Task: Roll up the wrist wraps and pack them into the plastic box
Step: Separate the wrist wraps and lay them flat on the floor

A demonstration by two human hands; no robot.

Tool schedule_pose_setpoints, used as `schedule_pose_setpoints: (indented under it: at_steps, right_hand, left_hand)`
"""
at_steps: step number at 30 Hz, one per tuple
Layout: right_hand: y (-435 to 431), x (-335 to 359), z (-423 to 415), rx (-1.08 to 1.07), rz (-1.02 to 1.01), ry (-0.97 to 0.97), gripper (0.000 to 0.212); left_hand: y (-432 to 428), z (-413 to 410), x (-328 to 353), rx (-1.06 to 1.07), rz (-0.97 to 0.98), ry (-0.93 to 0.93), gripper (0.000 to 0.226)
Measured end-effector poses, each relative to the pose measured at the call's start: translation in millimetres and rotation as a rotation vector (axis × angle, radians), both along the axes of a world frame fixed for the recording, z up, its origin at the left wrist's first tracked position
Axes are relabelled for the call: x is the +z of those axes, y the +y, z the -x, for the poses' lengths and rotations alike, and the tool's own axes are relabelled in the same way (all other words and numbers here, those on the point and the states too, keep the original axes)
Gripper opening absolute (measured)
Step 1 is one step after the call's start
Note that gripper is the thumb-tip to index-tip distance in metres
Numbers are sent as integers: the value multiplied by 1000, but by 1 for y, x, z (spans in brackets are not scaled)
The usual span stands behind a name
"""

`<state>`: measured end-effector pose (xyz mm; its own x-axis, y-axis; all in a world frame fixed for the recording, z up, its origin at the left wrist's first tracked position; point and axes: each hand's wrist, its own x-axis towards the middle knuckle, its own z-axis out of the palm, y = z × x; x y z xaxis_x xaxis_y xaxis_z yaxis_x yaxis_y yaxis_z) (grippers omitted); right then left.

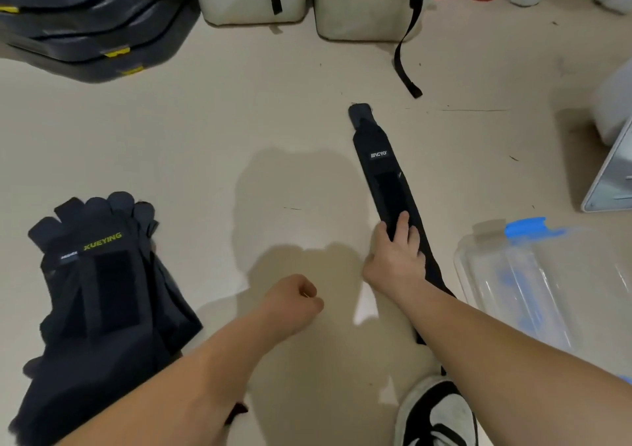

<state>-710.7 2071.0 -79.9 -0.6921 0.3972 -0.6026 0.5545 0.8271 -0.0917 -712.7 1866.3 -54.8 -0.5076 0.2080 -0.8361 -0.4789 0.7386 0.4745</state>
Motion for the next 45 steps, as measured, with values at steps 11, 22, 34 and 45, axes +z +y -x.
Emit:
schedule_pose_setpoints:
  at_steps: [11, 22, 34, 45]
  right_hand:
    - [-179, 100, 72, -133, 808, 37, 23]
    - [-314, 127, 133, 278, 666, -222, 27]
    - [-330, 48, 84, -126, 828, -198, 21]
    - [-316, 45, 108, -294, 1107, -184, 48]
  left_hand:
    - [-154, 44, 107, -606, 220, 238, 34]
    - [-281, 42, 38, 424, 39, 434, 16]
    - [-293, 46, 23, 667, 196, 408, 44]
    - [-254, 17, 58, 613, -243, 415, 12]
